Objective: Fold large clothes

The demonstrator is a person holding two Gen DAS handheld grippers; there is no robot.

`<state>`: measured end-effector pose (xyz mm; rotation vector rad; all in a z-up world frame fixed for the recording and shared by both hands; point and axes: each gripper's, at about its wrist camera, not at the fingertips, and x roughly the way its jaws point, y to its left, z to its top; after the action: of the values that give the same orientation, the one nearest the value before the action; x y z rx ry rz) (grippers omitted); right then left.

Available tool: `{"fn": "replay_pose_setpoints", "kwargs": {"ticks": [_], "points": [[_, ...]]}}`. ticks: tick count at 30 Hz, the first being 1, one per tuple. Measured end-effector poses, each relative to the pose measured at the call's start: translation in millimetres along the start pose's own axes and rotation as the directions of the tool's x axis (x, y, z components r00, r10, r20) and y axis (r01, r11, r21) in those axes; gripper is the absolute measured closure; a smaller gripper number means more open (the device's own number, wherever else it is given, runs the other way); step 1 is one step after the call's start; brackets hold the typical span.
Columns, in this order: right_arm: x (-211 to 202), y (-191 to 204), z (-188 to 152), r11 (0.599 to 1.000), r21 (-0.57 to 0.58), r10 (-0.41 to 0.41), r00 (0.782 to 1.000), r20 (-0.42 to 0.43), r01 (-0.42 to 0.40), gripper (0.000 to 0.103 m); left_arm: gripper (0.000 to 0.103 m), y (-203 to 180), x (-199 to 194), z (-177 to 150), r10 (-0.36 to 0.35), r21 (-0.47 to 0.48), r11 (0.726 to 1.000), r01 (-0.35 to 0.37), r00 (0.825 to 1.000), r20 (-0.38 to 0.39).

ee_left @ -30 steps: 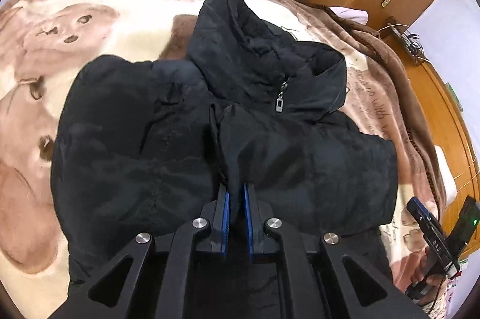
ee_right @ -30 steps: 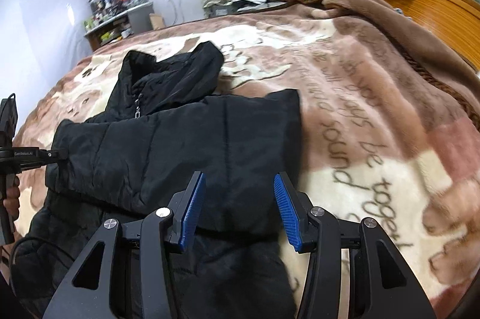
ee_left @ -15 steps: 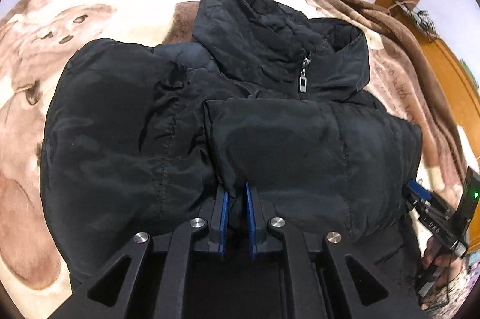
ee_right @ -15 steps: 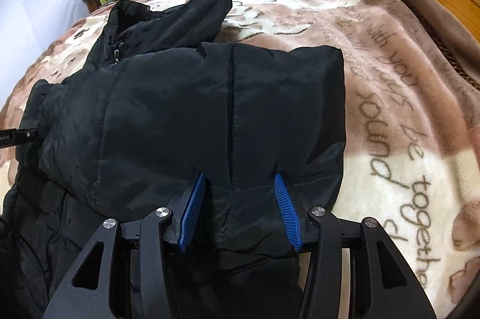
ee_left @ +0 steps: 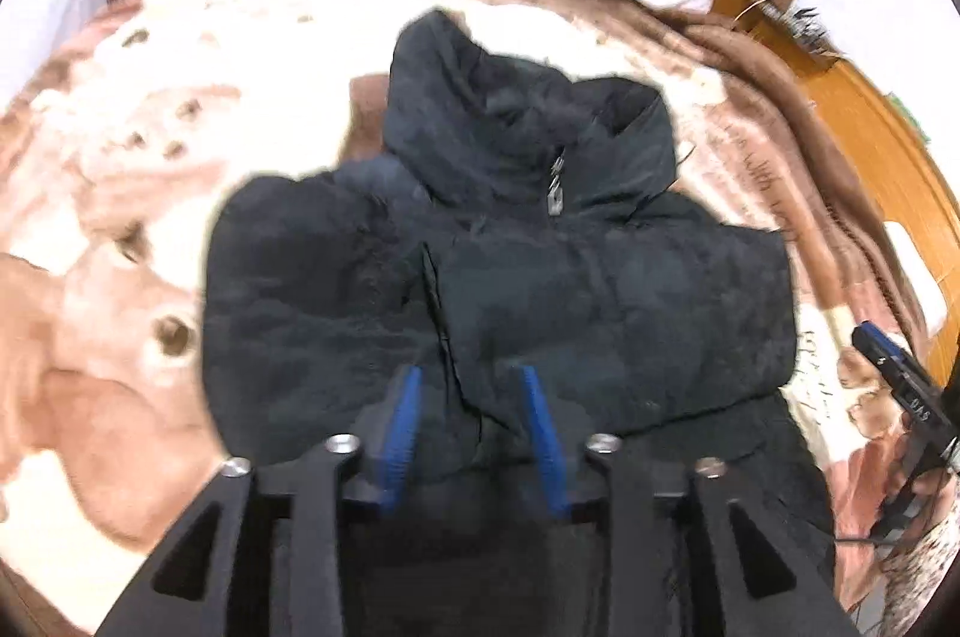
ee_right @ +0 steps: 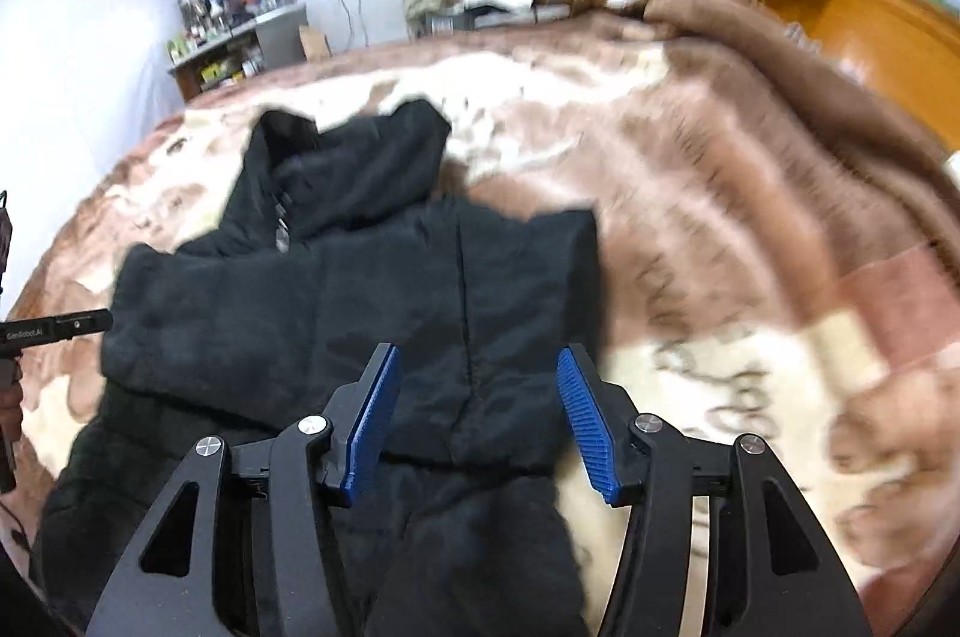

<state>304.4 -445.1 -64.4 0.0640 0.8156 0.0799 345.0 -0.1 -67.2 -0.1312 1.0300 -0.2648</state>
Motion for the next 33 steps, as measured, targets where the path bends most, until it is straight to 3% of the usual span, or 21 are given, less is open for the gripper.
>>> {"fn": "replay_pose_setpoints", "kwargs": {"ticks": [3,5,9,13,16,19,23,28,33], "points": [[-61.0,-4.0,6.3,0.999,-0.026,-0.018,0.998,0.054,0.02,0.047,0.048,4.0,-47.2,-4.1,-0.015,-0.015,1.0,0.016,0.999,0.041],[-104.4,-6.8,11.0,0.997,-0.051,-0.051,0.994,0.094,0.056,0.047,0.045,5.6,-86.3,-10.1,0.008,-0.01,1.0,-0.007,0.997,0.08],[-197.3,-17.5,23.7,0.985,-0.13,-0.088,0.983,0.159,0.109,0.045,0.029,7.6,-147.1,-20.5,0.047,0.022,0.999,-0.05,0.994,0.1],[-268.2,-23.1,46.8,0.939,-0.232,-0.21,0.958,0.197,0.254,0.041,0.025,7.7,-185.3,-24.5,0.05,0.02,0.998,-0.052,0.993,0.103],[-285.6,-24.6,56.0,0.913,-0.242,-0.277,0.935,0.22,0.327,0.033,0.017,-0.7,-189.0,-29.0,0.055,0.042,0.997,-0.062,0.989,0.137],[-254.4,-25.9,47.8,0.919,-0.235,-0.27,0.939,0.212,0.317,0.033,0.016,-0.8,-162.0,-33.4,0.018,0.001,1.0,-0.019,0.99,0.14],[-166.7,-27.9,27.9,0.961,-0.166,-0.206,0.972,0.111,0.223,0.033,0.016,4.0,-96.7,-29.3,-0.057,-0.072,0.996,0.06,0.998,0.036],[-50.5,-23.4,0.7,0.995,-0.042,-0.085,0.996,0.018,0.086,0.033,0.016,19.3,-39.9,-8.1,-0.069,-0.11,0.991,0.072,0.997,0.038],[24.6,-9.8,14.8,1.0,-0.004,-0.008,1.0,-0.024,0.008,0.033,0.016,48.3,-1.3,41.1,-0.046,-0.176,0.983,0.056,0.997,0.065]]}}
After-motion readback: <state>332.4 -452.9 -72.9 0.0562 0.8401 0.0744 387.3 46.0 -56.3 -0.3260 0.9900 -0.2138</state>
